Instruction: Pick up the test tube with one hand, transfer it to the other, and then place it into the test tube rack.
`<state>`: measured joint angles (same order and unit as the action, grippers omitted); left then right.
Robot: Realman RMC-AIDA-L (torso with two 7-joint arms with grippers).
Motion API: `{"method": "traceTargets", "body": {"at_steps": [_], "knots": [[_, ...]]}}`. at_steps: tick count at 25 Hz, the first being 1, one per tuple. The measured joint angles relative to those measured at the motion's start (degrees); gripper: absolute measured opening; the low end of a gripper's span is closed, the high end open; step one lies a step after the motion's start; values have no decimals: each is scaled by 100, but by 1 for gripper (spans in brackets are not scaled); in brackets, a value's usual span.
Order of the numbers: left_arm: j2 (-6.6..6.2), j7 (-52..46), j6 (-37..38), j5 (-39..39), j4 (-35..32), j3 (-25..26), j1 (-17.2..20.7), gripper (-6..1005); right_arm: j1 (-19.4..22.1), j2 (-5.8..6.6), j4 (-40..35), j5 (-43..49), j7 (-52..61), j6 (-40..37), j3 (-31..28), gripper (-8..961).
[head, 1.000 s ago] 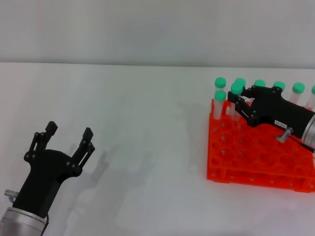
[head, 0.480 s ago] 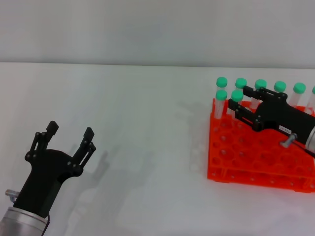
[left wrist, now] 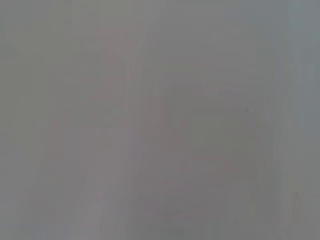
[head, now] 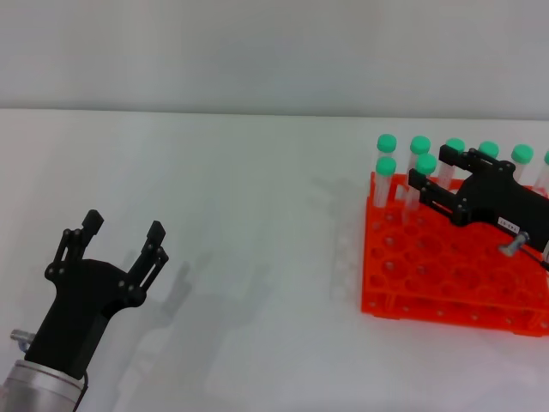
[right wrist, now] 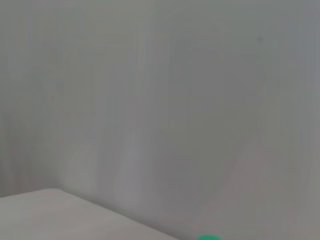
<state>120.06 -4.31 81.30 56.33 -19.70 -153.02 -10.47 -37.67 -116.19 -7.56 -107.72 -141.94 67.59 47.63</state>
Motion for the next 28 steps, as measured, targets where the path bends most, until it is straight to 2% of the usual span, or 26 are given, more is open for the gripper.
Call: {"method": "traceTargets", "body": {"at_steps": [12,19,21,24,28], "knots": [[0,0,0,1,1,0,1,852,24,0,-24,-99,46,20,0,616],[0,0,0,1,16,0,1,853,239,39,-74,-167,92,598,-2,616],[0,-1,0,1,21,0,1,853,398,67,-181,-182,187,777,-2,616],[0,-7,0,8,19,0,0,853,864,72,-585,-334,342,1071,-8,616],[0,-8,43,33,10,8,0,853,1509,67,-802,-1241,150,1316,-15,616]]}}
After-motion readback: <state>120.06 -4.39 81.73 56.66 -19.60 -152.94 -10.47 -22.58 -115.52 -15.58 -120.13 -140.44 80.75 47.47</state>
